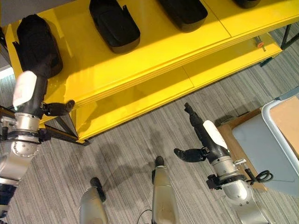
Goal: Move parts from the plastic box to the shelf.
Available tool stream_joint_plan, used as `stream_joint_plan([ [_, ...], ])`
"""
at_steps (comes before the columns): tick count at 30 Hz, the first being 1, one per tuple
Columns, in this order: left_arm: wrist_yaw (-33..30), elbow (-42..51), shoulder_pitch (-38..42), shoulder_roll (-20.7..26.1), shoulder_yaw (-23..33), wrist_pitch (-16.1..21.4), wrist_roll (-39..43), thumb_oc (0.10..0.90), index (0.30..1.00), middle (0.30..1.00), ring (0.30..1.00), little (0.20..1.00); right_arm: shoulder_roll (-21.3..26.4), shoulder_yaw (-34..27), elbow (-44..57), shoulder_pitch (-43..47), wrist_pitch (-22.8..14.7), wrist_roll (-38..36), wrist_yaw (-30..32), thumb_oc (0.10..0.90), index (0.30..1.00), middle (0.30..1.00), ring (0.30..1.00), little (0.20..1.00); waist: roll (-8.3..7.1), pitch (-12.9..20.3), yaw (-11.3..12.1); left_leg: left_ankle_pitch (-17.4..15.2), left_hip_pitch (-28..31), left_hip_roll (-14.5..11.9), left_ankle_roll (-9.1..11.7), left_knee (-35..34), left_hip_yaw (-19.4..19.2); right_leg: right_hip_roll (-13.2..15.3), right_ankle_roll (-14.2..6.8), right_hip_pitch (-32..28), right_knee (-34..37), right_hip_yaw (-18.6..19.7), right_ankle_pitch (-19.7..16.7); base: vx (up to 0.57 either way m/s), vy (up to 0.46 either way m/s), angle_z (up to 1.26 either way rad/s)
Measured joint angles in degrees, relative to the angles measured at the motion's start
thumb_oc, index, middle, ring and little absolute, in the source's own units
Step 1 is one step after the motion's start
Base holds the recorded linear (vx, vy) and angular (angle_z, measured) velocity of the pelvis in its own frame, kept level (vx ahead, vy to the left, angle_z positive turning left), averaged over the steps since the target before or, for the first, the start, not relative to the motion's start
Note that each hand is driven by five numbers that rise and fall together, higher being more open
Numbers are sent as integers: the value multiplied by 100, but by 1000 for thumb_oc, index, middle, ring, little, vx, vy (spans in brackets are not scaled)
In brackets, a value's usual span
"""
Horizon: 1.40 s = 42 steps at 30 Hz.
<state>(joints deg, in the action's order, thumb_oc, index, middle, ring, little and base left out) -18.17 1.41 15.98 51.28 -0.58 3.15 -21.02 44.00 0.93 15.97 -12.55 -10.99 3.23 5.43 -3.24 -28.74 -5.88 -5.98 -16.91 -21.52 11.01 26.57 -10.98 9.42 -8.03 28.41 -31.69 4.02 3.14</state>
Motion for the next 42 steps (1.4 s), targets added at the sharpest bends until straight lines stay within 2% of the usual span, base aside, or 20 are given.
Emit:
stream_joint_plan([
  [4,-174,412,162,453,346,191,-241,900,1000,1000,1000,1000,35,-133,42,-62,-2,2,3,900,1000,1000,1000,1000,35,-29,8,0,0,9,0,2,6,12,-1,-6,-1,-4,2,0,0,0],
  [11,-157,435,632,990,328,453,-164,900,1000,1000,1000,1000,34,-223,171,-220,-2,3,13,900,1000,1000,1000,1000,145,-90,-18,1,2,61,-4,-7,3,58,-6,-8,6,5,12,0,0,0],
  [16,133,174,641,1274,-60,583,68,900,1000,1000,1000,1000,32,-225,182,-276,-3,2,7,900,1000,1000,1000,1000,185,-104,-38,2,11,66,-4,-16,0,60,-20,-2,-16,7,15,0,0,0],
  [18,306,-129,807,1339,-413,604,299,900,1000,1000,1000,1000,31,-229,182,-299,-4,1,4,900,1000,1000,1000,1000,190,-103,-37,3,14,68,-5,-9,0,62,-20,-3,-25,9,15,0,0,0],
  [23,786,-1006,1054,1336,-982,564,1143,900,1000,1000,1000,1000,-92,-234,182,-325,-1,-20,-70,900,1000,1000,1000,1000,192,-103,-104,10,14,69,-4,6,5,61,-16,10,-59,16,21,0,0,0],
  [26,920,-1429,1270,1336,-1185,589,1366,900,1000,1000,1000,1000,-118,-248,184,-403,-2,-52,-135,900,1000,1000,1000,1000,197,-102,-164,13,11,69,-2,14,8,61,-15,17,-70,16,22,0,0,0],
  [27,1024,-2102,1690,1333,-1508,550,1569,900,1000,1000,1000,1000,-169,-247,187,-504,-4,-123,-204,900,1000,1000,1000,1000,198,-102,-171,15,15,69,-2,16,13,61,-14,19,-87,16,30,0,0,0],
  [30,1099,-2858,1829,1257,-1518,420,1634,900,1000,1000,1000,1000,-182,-247,186,-619,1,-124,-266,900,1000,1000,1000,1000,201,-104,-265,21,22,62,7,14,12,53,2,33,-125,17,48,0,0,0],
  [37,971,-3064,1827,849,-1475,227,1633,900,1000,1000,1000,1000,-158,-248,186,-562,0,-124,-300,900,1000,1000,1000,1000,199,-103,-173,24,14,61,7,31,23,54,29,40,-146,20,71,0,0,0],
  [42,838,-3072,1828,840,-1434,127,1632,900,1000,1000,1000,1000,-150,-249,186,-434,-1,-124,-294,900,1000,1000,1000,1000,195,-101,-153,21,-3,61,8,57,28,58,30,40,-145,21,66,0,0,0],
])
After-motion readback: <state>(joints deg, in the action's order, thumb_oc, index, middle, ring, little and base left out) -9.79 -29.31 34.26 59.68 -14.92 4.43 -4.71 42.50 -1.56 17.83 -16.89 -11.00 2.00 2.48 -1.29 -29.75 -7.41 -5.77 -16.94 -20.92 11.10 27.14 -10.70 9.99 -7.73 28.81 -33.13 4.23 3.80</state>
